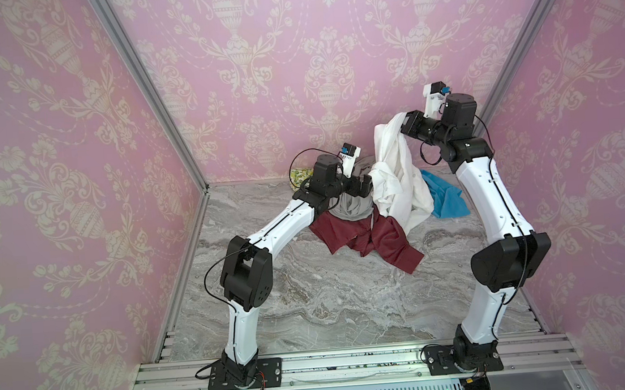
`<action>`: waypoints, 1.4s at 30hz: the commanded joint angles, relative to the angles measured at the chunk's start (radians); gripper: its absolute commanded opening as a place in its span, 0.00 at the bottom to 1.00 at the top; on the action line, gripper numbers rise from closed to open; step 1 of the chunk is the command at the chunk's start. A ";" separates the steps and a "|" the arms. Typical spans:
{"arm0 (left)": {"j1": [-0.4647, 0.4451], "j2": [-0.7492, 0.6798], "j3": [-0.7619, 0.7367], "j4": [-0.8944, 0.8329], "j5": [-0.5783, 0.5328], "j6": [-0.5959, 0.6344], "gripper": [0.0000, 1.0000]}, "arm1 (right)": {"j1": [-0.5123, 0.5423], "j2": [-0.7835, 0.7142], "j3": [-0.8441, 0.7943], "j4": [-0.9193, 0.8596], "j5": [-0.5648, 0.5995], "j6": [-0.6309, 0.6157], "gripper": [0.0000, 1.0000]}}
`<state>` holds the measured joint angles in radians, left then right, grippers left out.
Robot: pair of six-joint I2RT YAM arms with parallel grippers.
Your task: Pick out a specific cloth from the pile
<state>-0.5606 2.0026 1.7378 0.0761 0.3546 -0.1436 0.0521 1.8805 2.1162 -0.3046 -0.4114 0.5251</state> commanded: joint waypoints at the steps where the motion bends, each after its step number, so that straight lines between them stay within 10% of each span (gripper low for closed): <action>1: 0.026 -0.049 -0.137 -0.054 0.057 0.099 0.99 | -0.018 -0.078 0.020 0.110 0.049 -0.025 0.00; 11: 0.113 -0.195 -0.424 0.165 0.271 0.028 0.99 | -0.026 -0.088 -0.006 0.070 0.060 -0.053 0.00; 22: 0.079 -0.221 -0.488 0.372 0.237 -0.132 0.99 | -0.021 -0.128 -0.057 0.056 0.071 -0.068 0.00; 42: -0.128 0.260 0.144 0.385 -0.059 -0.125 0.99 | 0.052 -0.162 -0.076 0.039 0.129 -0.031 0.00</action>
<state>-0.6861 2.2101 1.7981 0.4896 0.3401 -0.2787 0.0944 1.7515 2.0331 -0.2985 -0.2943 0.4744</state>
